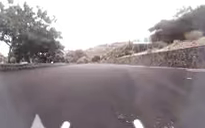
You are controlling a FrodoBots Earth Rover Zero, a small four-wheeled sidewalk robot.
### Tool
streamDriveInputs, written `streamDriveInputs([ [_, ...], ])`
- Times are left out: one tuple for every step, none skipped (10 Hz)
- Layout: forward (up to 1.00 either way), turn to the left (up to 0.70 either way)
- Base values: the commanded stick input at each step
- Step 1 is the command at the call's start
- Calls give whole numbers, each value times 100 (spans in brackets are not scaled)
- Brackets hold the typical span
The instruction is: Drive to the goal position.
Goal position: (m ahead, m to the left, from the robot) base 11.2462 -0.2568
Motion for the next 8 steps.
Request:
streamDriveInputs([
  [50,-50],
  [50,-50],
  [50,-29],
  [50,-1],
  [50,0],
  [50,0],
  [50,0],
  [50,0],
])
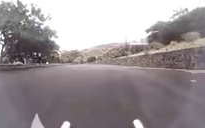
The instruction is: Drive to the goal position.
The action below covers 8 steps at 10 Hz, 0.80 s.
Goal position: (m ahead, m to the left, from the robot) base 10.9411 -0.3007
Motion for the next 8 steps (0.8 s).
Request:
streamDriveInputs([
  [50,0],
  [50,0],
  [50,0],
  [50,0],
  [50,0],
  [50,0],
  [50,0],
  [50,0],
])
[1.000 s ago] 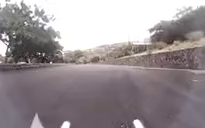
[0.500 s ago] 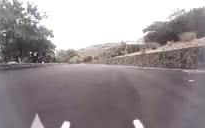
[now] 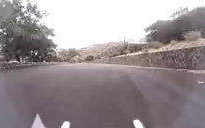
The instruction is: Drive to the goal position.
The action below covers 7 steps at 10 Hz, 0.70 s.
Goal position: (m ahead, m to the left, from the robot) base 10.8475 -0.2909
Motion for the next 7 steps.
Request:
streamDriveInputs([
  [50,0],
  [50,-4],
  [50,-31],
  [50,-50],
  [50,-50],
  [50,-50],
  [50,-50],
])
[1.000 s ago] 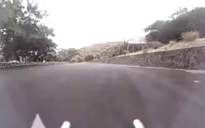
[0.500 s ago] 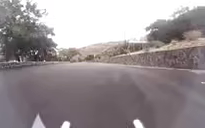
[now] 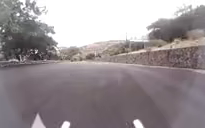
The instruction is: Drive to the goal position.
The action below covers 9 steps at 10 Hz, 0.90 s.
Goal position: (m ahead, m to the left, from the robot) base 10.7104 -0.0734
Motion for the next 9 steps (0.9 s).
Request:
streamDriveInputs([
  [50,-34],
  [50,-10],
  [50,0],
  [50,0],
  [50,0],
  [50,0],
  [50,0],
  [50,0],
  [50,0],
])
